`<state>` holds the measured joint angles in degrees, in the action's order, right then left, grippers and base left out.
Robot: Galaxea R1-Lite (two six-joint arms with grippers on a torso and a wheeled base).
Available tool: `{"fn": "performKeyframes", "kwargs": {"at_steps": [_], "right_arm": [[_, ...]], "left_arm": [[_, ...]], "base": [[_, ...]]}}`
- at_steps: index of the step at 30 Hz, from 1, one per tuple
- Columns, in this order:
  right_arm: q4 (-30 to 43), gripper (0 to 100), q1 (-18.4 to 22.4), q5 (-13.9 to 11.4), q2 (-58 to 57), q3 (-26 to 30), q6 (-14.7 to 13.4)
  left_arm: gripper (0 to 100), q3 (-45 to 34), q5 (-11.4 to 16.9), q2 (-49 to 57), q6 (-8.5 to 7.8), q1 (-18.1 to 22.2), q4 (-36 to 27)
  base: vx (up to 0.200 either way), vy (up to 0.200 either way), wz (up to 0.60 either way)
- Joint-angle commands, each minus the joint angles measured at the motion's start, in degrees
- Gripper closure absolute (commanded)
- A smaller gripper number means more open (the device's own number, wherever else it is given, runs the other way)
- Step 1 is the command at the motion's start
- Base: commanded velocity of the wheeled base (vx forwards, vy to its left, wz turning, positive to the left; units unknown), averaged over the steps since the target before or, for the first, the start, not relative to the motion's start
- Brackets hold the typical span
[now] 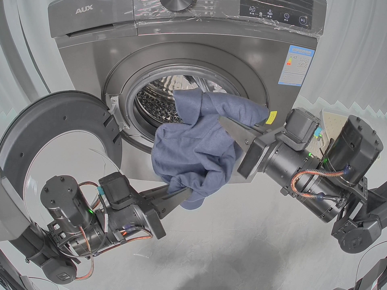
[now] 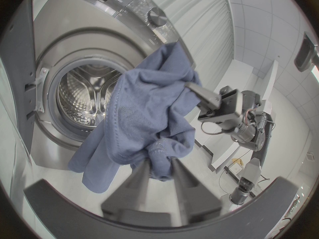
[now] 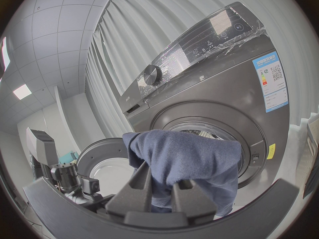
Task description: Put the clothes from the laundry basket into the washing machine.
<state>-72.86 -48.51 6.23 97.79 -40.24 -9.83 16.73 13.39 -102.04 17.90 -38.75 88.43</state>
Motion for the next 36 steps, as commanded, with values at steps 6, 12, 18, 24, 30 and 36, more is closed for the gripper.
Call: {"fn": "performKeyframes", "kwargs": {"at_steps": [6, 12, 18, 24, 30, 36], "right_arm": [[-0.1, 100, 0.0, -0.1, 0.1, -0.2, 0.0], [-0.2, 100, -0.2, -0.1, -0.2, 0.1, 0.0], [-0.2, 100, -0.2, -0.1, -0.3, 0.1, 0.0], [-0.2, 100, -0.4, -0.1, -0.2, 0.1, 0.0], [-0.2, 100, -0.4, -0.1, -0.1, 0.1, 0.0], [-0.2, 100, -0.5, -0.1, -0.1, 0.1, 0.0]], "left_arm": [[0, 3.4, -0.6, -9.5, 0.39, 2.0, 0.1], [0, 7.2, -1.7, -12.8, 0.3, 3.1, 0.1], [0, 8.3, -2.0, -14.3, 0.21, 4.2, 0.1], [0, 9.2, -2.0, -15.7, 0.39, 4.8, 0.1], [0, 12.0, -1.8, -18.4, 0.56, 4.7, 0.1], [0, 14.7, -1.8, -19.9, 0.65, 4.7, 0.1]], "base": [[0.0, 0.0, 0.0], [0.0, 0.0, 0.0], [0.0, 0.0, 0.0], [0.0, 0.0, 0.0], [0.0, 0.0, 0.0], [0.0, 0.0, 0.0]]}}
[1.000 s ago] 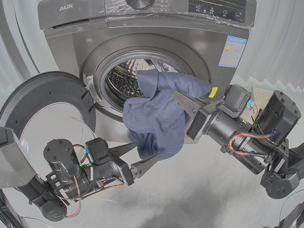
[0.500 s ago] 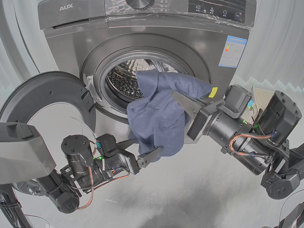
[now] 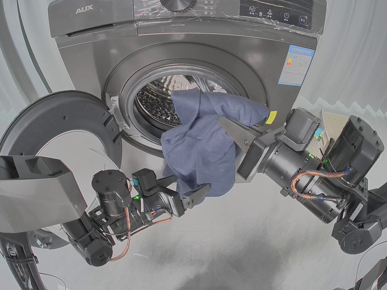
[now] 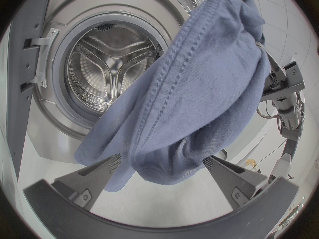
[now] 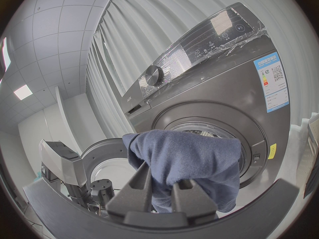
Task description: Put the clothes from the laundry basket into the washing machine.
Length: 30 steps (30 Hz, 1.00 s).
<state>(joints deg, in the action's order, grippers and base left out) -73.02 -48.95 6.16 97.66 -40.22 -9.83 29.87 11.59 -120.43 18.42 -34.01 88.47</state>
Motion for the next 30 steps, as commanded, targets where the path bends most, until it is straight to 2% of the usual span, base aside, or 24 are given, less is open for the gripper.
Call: {"fn": "performKeyframes", "kwargs": {"at_steps": [1, 6, 23, 27, 28, 30], "right_arm": [[0.0, 100, -0.1, 0.0, -0.1, 0.1, 0.0], [0.0, 100, -0.1, 0.0, 0.0, 0.1, 0.0], [0.0, 100, -0.2, 0.1, 0.2, 0.1, 0.0], [0.0, 100, -0.2, 0.1, 0.2, 0.1, 0.0], [-0.1, 100, -0.2, 0.0, 0.2, 0.1, 0.0], [0.0, 100, -0.2, 0.1, 0.2, 0.1, -0.1]], "left_arm": [[0, 2.2, 0.0, -1.6, 0.04, -0.2, 0.0], [0, 3.2, 0.0, -2.2, -0.4, -0.4, 0.0], [0, 4.3, -0.2, -2.4, -0.23, -1.8, 0.2], [0, 5.4, -1.7, -2.7, -0.23, -1.7, 0.2], [100, 5.5, -2.5, -2.7, -0.14, -1.8, 0.2], [100, 5.3, -2.6, -2.5, -0.23, -1.8, 0.3]], "base": [[0.0, 0.0, 0.0], [0.0, 0.0, 0.0], [0.0, 0.0, 0.0], [0.0, 0.0, 0.0], [0.0, 0.0, 0.0], [0.0, 0.0, 0.0]]}}
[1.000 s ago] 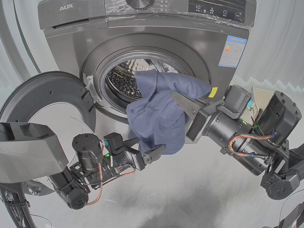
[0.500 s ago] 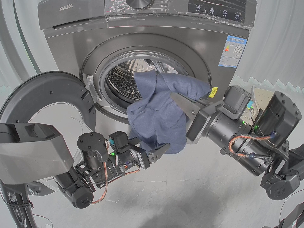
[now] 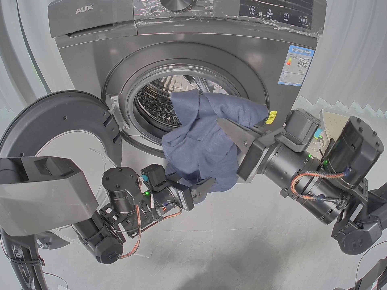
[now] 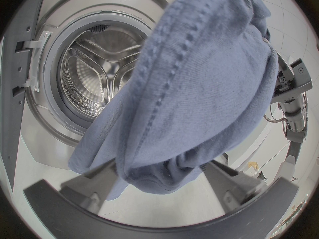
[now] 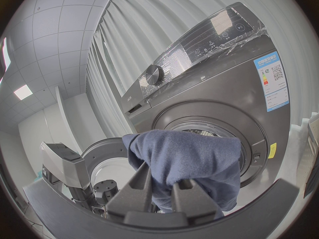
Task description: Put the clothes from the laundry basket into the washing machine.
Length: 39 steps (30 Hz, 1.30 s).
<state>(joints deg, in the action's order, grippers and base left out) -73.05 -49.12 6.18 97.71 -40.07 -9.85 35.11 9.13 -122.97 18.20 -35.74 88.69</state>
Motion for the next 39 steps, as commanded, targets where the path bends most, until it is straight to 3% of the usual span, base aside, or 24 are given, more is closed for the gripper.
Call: {"fn": "performKeyframes", "kwargs": {"at_steps": [1, 7, 12, 19, 24, 36, 37, 39], "right_arm": [[-0.1, 100, 0.0, 0.1, 0.1, 0.0, -0.1], [-0.1, 100, 0.2, 0.1, 0.0, 0.1, -0.3], [0.0, 100, 0.6, 0.1, 0.0, 0.4, -0.3], [0.0, 100, 0.9, 0.0, 0.7, 2.3, -0.3], [0.0, 100, 0.9, -0.2, 1.4, 3.4, -0.5], [0.6, 100, 0.4, -0.4, 2.1, 4.1, -0.8], [0.7, 0, 0.2, -0.4, 2.1, 4.9, -0.8], [0.8, 0, 0.1, -0.5, 2.2, 6.6, -0.7]], "left_arm": [[100, -0.1, -0.2, 0.2, -0.01, 0.0, 0.1], [100, -2.9, 0.0, 5.6, -0.1, -0.2, 0.1], [100, -10.5, 0.7, 13.6, -0.1, -2.4, 0.1], [100, -17.6, 5.7, 24.1, 0.08, -2.5, 0.1], [100, -18.4, 8.5, 28.4, 1.84, -2.0, 0.1], [100, -16.7, 8.5, 29.5, 1.84, -2.0, 0.1], [100, -16.2, 8.5, 29.9, 1.93, -2.0, 0.1], [100, -15.2, 8.4, 30.3, 2.1, -1.9, 0.1]], "base": [[0.0, 0.0, 0.0], [0.0, 0.0, 0.0], [0.0, 0.0, 0.0], [0.0, 0.0, 0.0], [0.0, 0.0, 0.0], [0.0, 0.0, 0.0], [0.0, 0.0, 0.0], [0.0, 0.0, 0.0]]}}
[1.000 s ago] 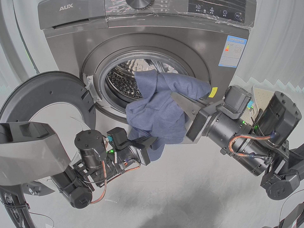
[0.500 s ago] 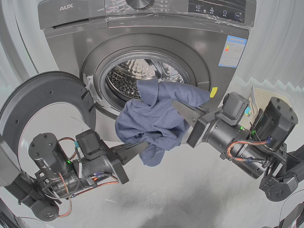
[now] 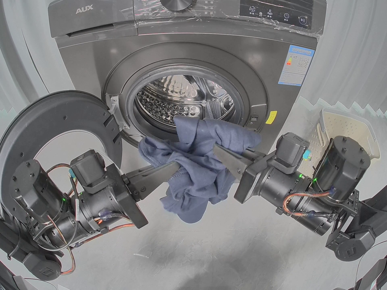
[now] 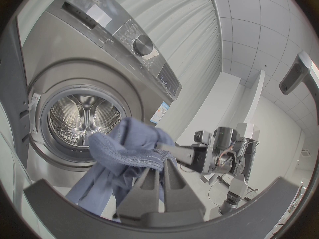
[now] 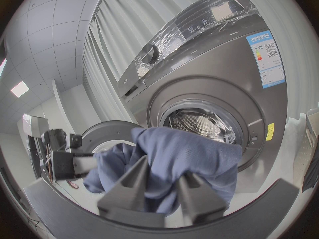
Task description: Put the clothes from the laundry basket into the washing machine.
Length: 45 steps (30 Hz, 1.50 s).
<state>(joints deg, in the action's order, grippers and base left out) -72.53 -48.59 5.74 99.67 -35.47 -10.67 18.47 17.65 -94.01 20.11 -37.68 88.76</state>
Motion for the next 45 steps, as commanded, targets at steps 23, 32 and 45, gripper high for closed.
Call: {"fn": "performKeyframes", "kwargs": {"at_steps": [23, 32, 45], "right_arm": [[0.4, 0, -0.6, -0.1, 2.3, 6.6, 1.1], [0.2, 0, -0.8, -0.2, 3.9, 6.0, 2.1], [-3.0, 0, -6.2, -0.5, 11.1, 0.7, 2.3]], "left_arm": [[100, 7.9, -5.2, 0.0, 2.39, 2.9, -0.1], [100, 10.4, -8.1, -2.8, 1.86, 3.7, -0.2], [100, 13.3, -11.9, -5.2, 2.03, 3.8, -0.2]], "base": [[0.0, 0.0, 0.0], [0.0, 0.0, 0.0], [0.0, 0.0, 0.0]]}}
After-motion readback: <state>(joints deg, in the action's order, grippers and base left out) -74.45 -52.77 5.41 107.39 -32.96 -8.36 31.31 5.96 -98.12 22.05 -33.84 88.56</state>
